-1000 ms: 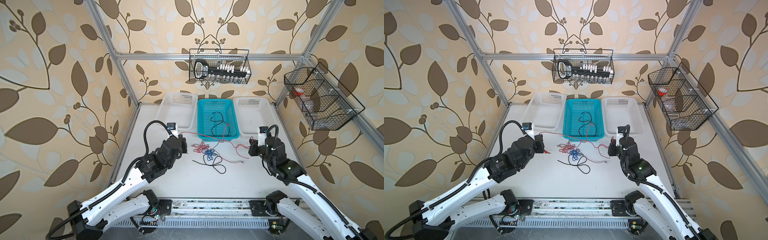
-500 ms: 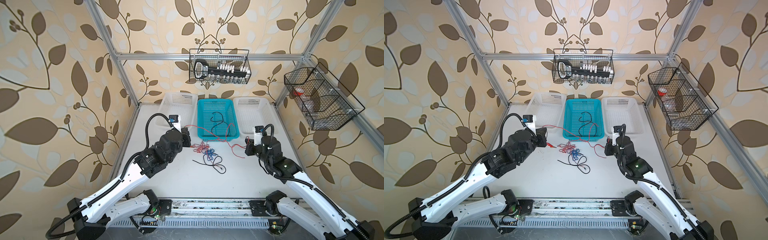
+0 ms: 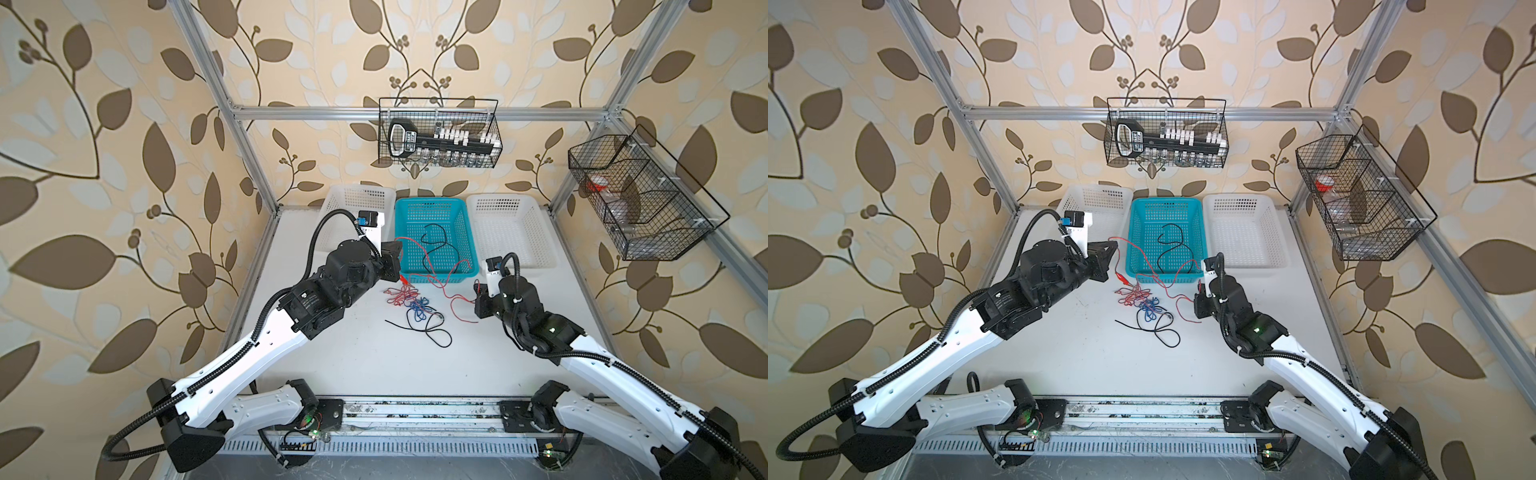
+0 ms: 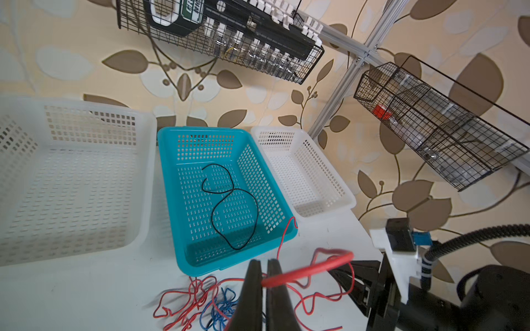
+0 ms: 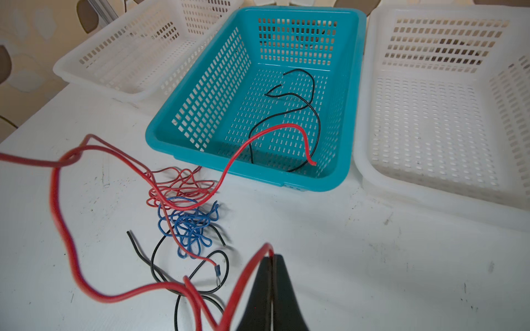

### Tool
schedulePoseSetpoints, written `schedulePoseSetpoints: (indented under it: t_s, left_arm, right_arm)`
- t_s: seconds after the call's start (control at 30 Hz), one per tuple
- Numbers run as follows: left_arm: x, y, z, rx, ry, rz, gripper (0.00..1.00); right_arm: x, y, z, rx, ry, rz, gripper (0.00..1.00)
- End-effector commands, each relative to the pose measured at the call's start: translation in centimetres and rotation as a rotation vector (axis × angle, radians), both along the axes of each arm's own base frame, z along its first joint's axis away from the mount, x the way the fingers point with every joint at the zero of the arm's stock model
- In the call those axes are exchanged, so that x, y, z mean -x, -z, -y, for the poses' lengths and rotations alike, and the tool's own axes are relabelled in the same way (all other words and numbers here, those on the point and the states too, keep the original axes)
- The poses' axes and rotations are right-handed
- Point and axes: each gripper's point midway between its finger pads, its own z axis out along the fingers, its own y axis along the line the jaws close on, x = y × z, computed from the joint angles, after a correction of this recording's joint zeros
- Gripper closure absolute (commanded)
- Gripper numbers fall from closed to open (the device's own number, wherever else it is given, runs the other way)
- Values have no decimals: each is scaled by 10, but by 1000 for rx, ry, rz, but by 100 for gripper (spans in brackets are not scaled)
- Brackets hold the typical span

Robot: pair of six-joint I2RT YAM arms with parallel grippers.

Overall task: Untangle and sort cables by color
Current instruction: Untie the cable from multiple cables.

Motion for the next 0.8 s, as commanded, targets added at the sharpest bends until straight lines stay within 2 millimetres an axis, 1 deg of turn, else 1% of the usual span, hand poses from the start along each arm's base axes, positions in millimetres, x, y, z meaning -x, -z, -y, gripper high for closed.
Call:
schedulePoseSetpoints:
  t_s: [0.0, 0.13, 0.23, 0.33, 0.43, 0.57, 0.77]
  left_arm:
    - [4, -46, 8, 86, 63, 92, 100]
    - [5, -62, 10, 96, 80, 127, 100]
    - [8, -74, 8, 98, 83, 154, 100]
    - [8, -82, 1, 78, 59, 172, 100]
    - [8, -86, -14, 46, 2, 191, 100]
    - [10, -88, -41, -2, -102, 213, 100]
    - [17, -93, -73, -36, -206, 249, 100]
  right_arm:
    - [-9, -14, -2, 44, 24, 47, 100]
    - [-15, -2, 3, 48, 61, 14, 100]
    - [-20, 6, 13, 23, 94, -18, 100]
    - [-24, 17, 28, 19, 139, -44, 100]
    - [-25, 30, 44, 28, 187, -74, 100]
    - [-25, 44, 61, 29, 230, -113, 100]
    - [-26, 50, 72, 35, 266, -121, 100]
